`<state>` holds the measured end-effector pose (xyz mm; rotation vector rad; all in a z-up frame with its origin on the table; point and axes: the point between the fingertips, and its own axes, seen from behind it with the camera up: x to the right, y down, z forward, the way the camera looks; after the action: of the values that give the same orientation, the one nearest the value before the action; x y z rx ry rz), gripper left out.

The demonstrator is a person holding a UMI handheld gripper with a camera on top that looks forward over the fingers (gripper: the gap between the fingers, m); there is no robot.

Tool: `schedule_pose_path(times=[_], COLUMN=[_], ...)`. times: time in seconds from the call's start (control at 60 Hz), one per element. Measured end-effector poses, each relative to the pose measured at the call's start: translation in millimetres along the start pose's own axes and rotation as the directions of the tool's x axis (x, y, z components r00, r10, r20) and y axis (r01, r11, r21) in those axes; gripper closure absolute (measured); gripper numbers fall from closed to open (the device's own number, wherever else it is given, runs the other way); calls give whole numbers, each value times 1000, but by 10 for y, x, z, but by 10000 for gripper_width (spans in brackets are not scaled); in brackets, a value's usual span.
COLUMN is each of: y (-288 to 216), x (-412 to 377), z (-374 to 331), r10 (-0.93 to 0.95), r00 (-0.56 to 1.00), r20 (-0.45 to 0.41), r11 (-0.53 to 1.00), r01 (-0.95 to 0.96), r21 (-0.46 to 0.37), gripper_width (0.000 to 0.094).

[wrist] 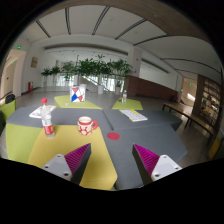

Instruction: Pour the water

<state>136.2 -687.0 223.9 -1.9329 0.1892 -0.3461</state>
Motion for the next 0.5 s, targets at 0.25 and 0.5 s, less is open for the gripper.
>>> schedule_pose_path(times=[0.25, 0.5], y=[360, 486], x=[-465, -1720], z=[85, 161], r10=[-1, -29], r00=[1000, 982], r20=[30, 187], r11=[999, 999], r01=[2, 32], r21=[-39, -13], gripper_width=[74, 79])
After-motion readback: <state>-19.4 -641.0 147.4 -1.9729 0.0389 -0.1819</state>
